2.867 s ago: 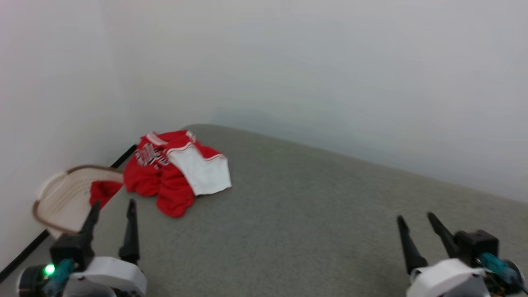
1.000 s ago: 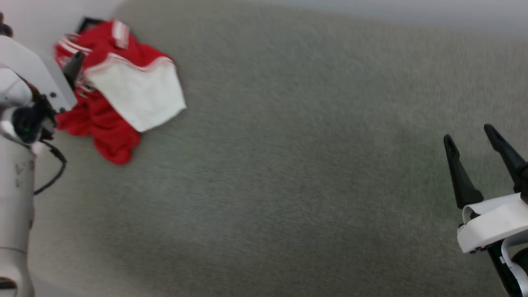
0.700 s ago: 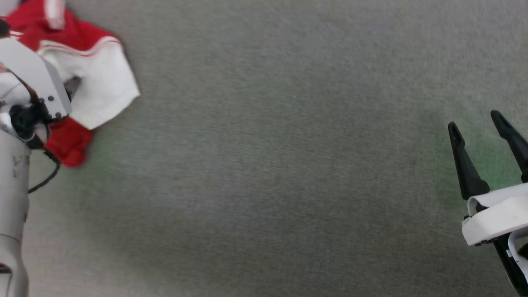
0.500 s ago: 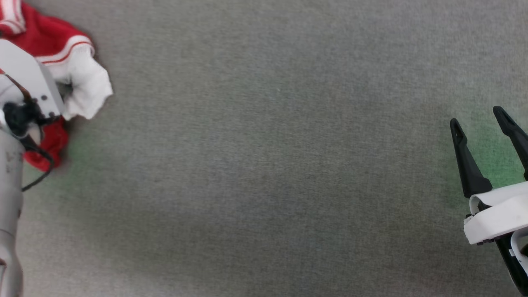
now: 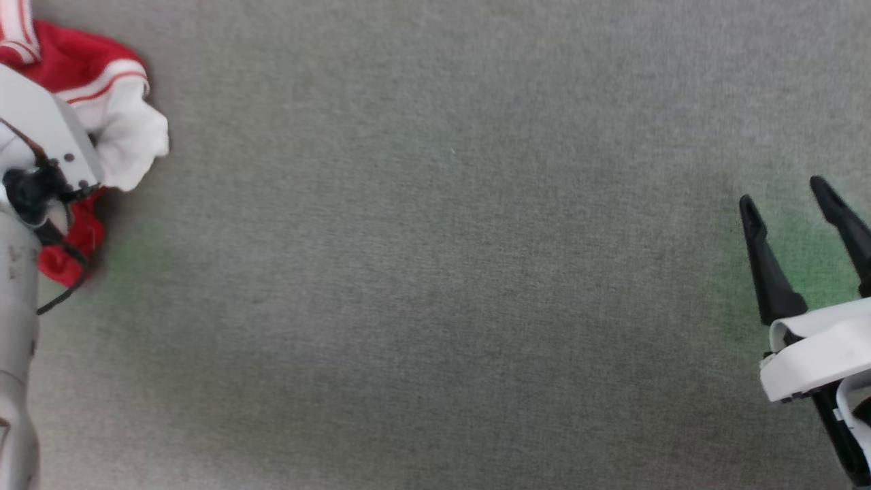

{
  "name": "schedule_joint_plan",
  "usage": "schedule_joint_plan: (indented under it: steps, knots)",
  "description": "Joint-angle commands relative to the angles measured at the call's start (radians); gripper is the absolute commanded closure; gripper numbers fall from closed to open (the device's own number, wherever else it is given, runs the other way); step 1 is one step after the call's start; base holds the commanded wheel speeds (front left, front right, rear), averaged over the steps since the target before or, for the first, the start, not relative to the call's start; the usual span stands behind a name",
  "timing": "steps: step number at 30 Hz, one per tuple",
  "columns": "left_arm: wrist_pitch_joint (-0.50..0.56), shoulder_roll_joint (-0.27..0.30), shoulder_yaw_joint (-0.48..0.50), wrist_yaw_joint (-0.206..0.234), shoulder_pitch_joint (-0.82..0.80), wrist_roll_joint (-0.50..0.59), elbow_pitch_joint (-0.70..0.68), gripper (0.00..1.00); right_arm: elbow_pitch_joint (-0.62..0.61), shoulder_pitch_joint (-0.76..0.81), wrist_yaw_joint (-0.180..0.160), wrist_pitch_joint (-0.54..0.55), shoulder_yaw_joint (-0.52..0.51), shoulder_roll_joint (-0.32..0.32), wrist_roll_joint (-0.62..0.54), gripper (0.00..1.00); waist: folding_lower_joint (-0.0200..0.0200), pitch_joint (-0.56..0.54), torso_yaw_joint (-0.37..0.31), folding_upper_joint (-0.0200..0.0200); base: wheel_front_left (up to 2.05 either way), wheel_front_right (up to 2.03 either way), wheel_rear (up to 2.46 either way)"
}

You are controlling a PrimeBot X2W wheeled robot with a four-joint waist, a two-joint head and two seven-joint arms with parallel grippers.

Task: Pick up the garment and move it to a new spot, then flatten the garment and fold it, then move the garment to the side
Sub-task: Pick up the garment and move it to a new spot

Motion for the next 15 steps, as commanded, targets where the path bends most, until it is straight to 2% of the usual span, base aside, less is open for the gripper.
schedule_joint_plan:
  steps: [1, 15]
  knots:
    - [-0.025, 0.012, -0.001, 0.006, 0.0, 0.006, 0.004, 1.0, 0.016, 0.012, 0.0, -0.011, 0.0, 0.009, 0.002, 0.0, 0.0, -0.059, 0.024, 0.0, 0.0, 0.0, 0.0]
    - [-0.193, 0.074, -0.054, -0.032, -0.088, 0.058, -0.049, 1.0, 0.119, 0.071, 0.0, -0.079, -0.003, 0.079, 0.022, 0.0, 0.0, -0.271, 0.055, 0.0, 0.0, 0.0, 0.0]
